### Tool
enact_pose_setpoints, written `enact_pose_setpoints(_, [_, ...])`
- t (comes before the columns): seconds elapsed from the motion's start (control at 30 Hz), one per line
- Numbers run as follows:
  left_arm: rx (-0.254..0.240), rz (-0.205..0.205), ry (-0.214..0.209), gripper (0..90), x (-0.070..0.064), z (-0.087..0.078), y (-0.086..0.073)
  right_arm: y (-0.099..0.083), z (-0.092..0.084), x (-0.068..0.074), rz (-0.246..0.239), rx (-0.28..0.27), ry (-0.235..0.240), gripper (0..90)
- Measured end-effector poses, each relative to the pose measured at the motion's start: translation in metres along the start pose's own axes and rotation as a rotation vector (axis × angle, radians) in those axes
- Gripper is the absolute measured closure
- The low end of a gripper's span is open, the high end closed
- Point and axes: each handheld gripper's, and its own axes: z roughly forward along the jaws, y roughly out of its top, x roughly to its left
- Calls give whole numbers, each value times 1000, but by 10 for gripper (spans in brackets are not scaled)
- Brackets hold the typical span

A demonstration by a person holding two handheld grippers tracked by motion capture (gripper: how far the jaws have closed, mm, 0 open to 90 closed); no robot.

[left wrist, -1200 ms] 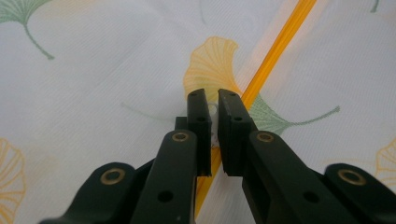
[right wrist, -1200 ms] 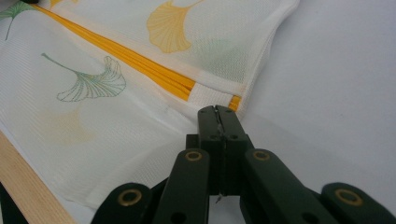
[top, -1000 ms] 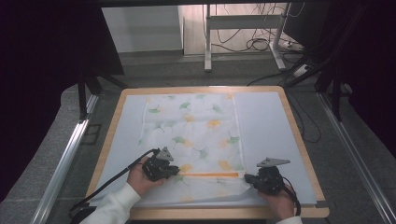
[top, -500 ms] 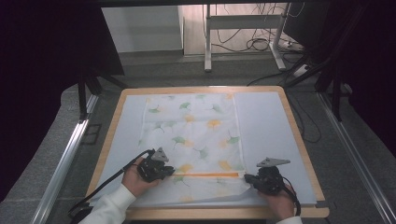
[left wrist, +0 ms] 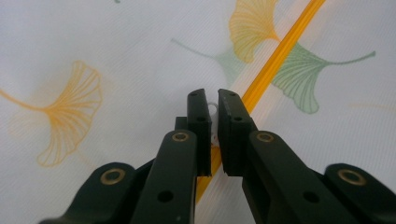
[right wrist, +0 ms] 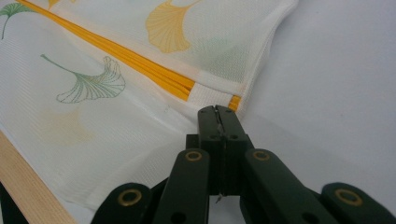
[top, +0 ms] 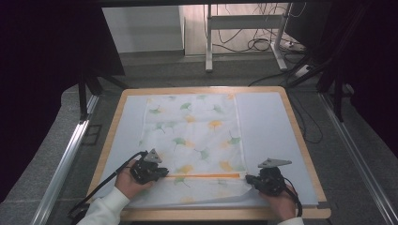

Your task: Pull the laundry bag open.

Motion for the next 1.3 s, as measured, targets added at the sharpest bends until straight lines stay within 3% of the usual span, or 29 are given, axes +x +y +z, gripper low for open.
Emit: enact_pose_setpoints(1.3, [-2,-92,42,850,24,-28,-39,0,0,0,2,0,2,898])
